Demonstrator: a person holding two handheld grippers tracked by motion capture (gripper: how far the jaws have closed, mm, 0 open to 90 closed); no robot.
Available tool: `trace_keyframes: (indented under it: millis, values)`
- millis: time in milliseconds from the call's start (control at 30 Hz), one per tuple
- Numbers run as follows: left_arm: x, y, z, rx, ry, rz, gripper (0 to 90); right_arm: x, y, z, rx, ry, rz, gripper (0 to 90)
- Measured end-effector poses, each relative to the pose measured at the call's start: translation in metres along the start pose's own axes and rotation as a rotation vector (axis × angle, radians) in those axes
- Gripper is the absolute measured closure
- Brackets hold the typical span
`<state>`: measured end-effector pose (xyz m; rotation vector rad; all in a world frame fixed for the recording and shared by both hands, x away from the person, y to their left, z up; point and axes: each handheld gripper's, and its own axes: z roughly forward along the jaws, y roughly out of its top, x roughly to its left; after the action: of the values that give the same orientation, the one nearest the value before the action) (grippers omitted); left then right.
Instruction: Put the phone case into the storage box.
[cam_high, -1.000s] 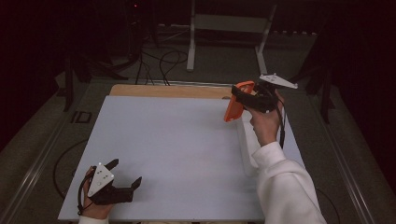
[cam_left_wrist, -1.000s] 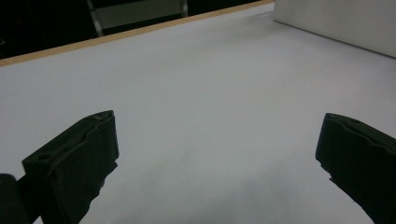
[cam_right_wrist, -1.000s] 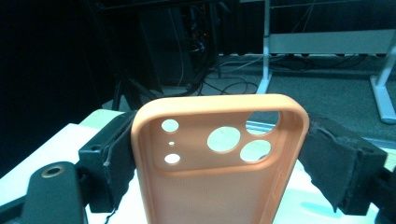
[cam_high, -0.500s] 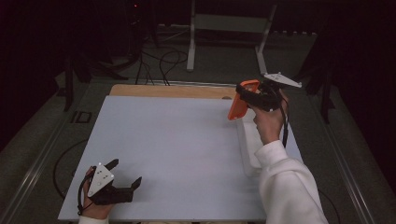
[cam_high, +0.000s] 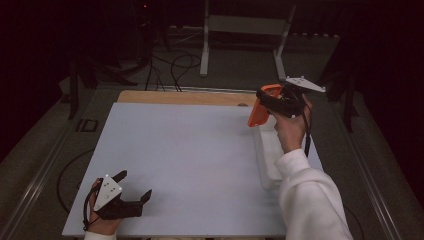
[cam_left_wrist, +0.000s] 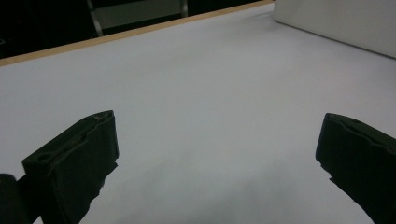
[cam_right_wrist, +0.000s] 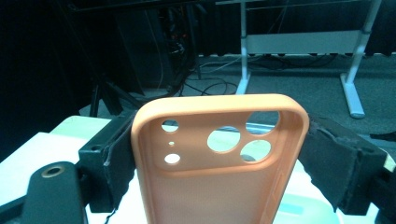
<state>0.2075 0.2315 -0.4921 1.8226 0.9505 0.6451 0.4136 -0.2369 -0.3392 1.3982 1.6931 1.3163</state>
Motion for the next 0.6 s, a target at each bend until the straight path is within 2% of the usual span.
trace_keyframes:
  millis: [333, 600]
  values:
    - [0.0, 0.0, 0.0, 0.001, 0.0, 0.0, 0.0, -0.006, -0.001, 0.001, 0.002, -0.022, 0.014, 17.0]
    - [0.0, 0.0, 0.0, 0.0, 0.0, -0.001, 0.0, -0.015, -0.001, 0.002, -0.002, -0.072, 0.016, 17.0]
